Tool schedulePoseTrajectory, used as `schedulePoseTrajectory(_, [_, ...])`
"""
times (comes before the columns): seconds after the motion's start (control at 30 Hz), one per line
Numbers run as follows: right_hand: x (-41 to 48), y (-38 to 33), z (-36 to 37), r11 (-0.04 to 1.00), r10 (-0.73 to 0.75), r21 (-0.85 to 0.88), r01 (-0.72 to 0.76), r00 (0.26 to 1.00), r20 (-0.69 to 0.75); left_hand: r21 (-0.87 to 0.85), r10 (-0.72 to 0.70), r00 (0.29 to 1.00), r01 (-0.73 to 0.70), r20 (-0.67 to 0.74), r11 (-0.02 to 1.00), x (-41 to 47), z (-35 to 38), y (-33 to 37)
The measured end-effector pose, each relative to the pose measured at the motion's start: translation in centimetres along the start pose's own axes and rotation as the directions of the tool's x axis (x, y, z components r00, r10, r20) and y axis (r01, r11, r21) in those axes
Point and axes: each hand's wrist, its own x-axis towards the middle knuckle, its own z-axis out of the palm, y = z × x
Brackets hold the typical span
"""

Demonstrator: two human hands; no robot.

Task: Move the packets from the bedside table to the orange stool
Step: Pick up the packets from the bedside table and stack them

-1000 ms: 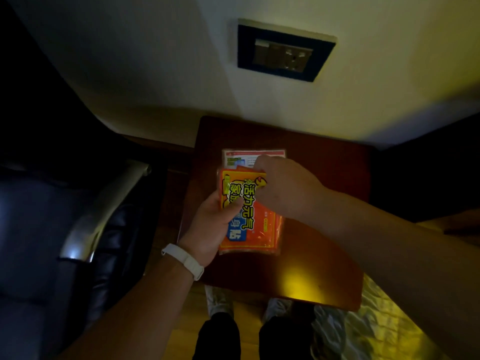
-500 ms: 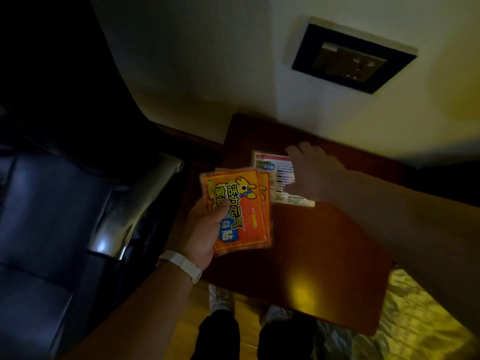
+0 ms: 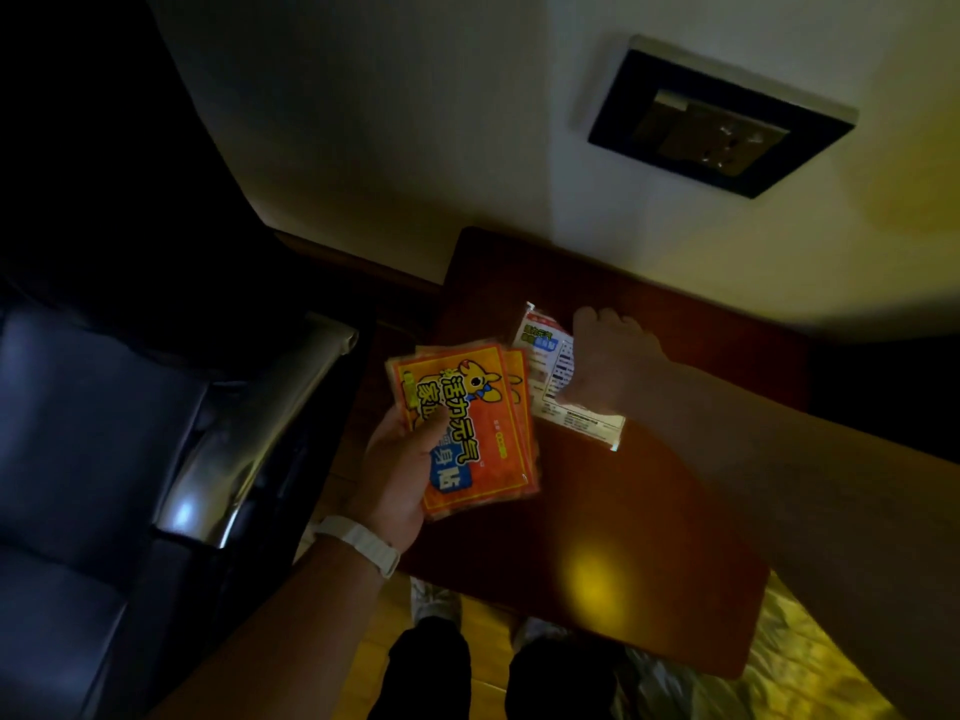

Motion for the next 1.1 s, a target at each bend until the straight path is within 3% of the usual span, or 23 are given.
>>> schedulePoseTrajectory(0.13, [-0.4,0.6,1.4,0.982,0.048,0.178,-0.058,0.997,0.058,0.009,0.007,1.000,-0.006,-0.016,1.000,-0.1,0.1,-0.2])
schedulePoseTrajectory(0.3, [-2.2,1.8,2.5,0.908,0.092,0.409,-0.091,0.996,0.016,0.049,0.028,0.998,-0.026,-0.049,0.998,-0.3,0.6,-0.2])
schedulePoseTrajectory(0.47, [-5.8,3.0,1.6,0.718,0.207,0.685,-0.129,0.978,-0.033,0.083,0.033,0.999,-0.030,-0.031,0.996,-0.6,1.5,0.1])
schedulePoseTrajectory(0.57, [-8.1,3.7,-0.3,0.545,0.298,0.835,-0.083,0.949,-0.100,0.092,0.018,1.000,-0.019,0.004,0.996,-1.1,2.0,0.4])
schedulePoseTrajectory(0.73, [-11.6,3.0,-2.9,0.285,0.247,0.959,-0.005,0.967,-0.069,0.133,0.005,0.993,-0.021,0.117,0.991,-3.1,3.8,1.2])
schedulePoseTrajectory(0.9, [-14.5,1.5,-3.4,0.295,0.177,0.955,0.004,0.982,-0.059,0.078,-0.009,0.951,-0.016,0.310,0.997,-6.7,6.4,2.9])
schedulePoseTrajectory(0.97, [-15.9,1.2,-3.7,0.357,0.180,0.933,0.030,0.978,-0.100,0.059,-0.031,0.936,0.010,0.350,0.998,-8.2,7.2,3.8])
schedulePoseTrajectory(1.1, [-18.8,1.2,-5.0,0.424,0.238,0.905,0.037,0.959,-0.151,0.157,-0.052,0.910,-0.015,0.412,0.987,-11.6,8.9,5.4])
